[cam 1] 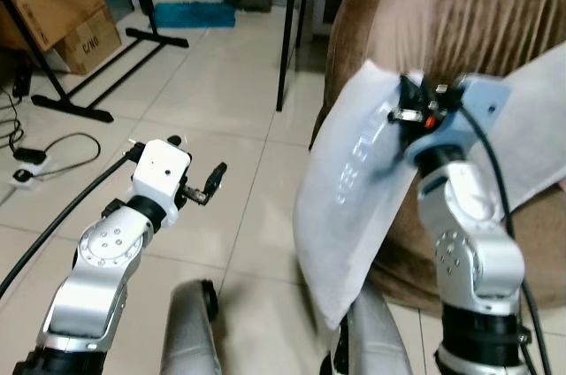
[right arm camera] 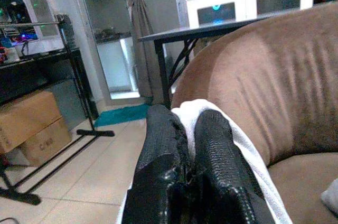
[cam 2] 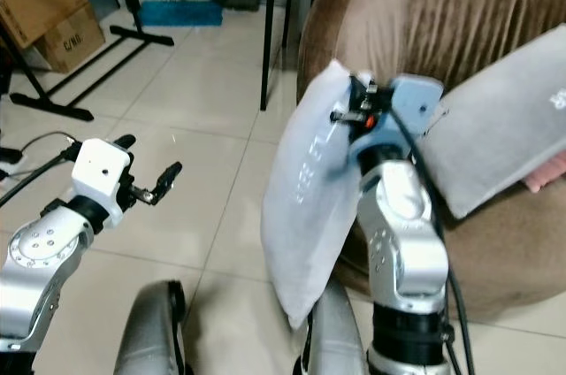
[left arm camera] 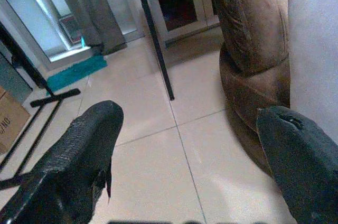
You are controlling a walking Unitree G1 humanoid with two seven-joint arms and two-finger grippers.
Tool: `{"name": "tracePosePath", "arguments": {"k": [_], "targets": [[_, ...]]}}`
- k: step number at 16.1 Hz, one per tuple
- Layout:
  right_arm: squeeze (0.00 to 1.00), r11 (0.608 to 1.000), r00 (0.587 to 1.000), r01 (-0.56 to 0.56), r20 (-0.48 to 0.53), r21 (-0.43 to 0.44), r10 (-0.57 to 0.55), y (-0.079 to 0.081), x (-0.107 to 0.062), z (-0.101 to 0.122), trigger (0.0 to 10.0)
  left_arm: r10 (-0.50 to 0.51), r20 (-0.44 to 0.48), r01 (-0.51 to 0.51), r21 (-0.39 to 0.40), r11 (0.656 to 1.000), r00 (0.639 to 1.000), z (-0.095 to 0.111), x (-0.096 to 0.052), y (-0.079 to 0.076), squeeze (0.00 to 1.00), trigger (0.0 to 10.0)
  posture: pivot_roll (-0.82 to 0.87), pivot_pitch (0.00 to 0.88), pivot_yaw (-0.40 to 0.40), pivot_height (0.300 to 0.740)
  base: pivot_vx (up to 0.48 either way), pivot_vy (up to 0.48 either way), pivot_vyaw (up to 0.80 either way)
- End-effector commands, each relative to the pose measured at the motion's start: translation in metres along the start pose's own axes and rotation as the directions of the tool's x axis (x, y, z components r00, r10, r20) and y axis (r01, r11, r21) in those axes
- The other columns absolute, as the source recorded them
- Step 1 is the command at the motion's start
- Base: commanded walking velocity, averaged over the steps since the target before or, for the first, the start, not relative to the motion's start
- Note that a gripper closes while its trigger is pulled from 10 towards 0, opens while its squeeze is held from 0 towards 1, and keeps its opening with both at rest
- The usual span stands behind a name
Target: Move the pillow to the sofa from floor
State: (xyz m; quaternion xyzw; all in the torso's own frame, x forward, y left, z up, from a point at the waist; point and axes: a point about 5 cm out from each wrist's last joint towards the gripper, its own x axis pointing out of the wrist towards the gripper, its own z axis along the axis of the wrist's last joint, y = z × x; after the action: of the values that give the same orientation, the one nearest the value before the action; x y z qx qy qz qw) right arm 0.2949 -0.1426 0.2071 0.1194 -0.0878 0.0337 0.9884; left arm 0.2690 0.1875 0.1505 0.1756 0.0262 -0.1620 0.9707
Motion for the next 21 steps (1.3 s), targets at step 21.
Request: {"name": "tracePosePath", "arguments": {"k": [21], "targets": [[0.00, 1.000, 1.000, 0.016, -0.015, -0.006, -0.016, 0.000, -0.005, -0.002, 10.0, -0.010, 0.061, 0.009, 0.027, 1.000, 0.998, 0.011, 0.011, -0.011, 0.00, 10.0, -0.06, 0.000, -0.043, 0.740, 0.000, 0.000, 0.00]]}}
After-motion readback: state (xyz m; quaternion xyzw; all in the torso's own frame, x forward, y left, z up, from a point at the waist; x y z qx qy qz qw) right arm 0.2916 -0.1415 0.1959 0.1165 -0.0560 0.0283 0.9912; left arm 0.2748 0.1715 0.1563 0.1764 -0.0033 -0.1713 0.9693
